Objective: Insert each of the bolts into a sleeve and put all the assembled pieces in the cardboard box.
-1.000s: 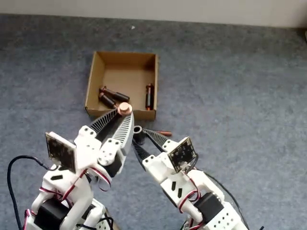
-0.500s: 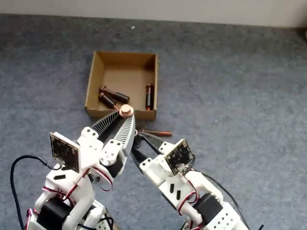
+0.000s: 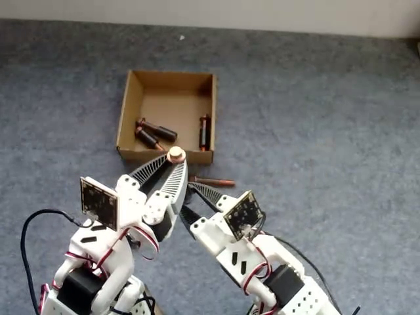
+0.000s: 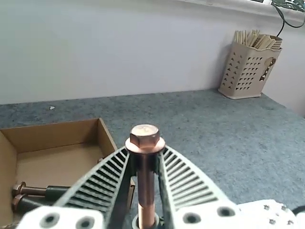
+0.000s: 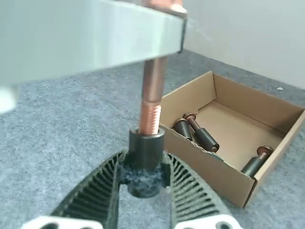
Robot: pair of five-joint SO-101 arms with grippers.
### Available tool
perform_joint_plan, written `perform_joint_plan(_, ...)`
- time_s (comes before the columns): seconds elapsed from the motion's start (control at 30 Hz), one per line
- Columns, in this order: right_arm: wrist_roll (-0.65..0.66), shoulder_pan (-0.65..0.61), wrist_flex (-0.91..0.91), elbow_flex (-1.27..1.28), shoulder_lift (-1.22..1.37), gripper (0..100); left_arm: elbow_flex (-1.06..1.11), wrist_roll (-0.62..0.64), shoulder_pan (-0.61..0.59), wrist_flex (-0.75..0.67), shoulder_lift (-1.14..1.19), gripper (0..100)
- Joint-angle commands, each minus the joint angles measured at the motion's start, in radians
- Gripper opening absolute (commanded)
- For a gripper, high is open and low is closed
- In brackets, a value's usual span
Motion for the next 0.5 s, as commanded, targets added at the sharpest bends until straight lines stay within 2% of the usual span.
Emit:
perform_joint_plan(0.0, 0.003, -0.005, -0.021, -0.012, -0.024, 0.5, 0.001, 0.006, 0.013, 0.002, 0.004, 1)
perform_joint_plan(0.2, 0.003, 0.019, -0.021, -0.018, -0.024, 0.5, -0.001, 0.002, 0.01, 0.006, 0.004, 2)
perform_joint_plan(0.37, -0.003, 0.082, -0.022, -0.019, -0.024, 0.5, -0.007, 0.005, 0.008, 0.098, 0.002, 12)
perform_joint_plan(0.47, -0.003, 0.087, -0.022, -0.019, -0.025, 0.5, -0.005, 0.003, 0.008, 0.126, 0.002, 13)
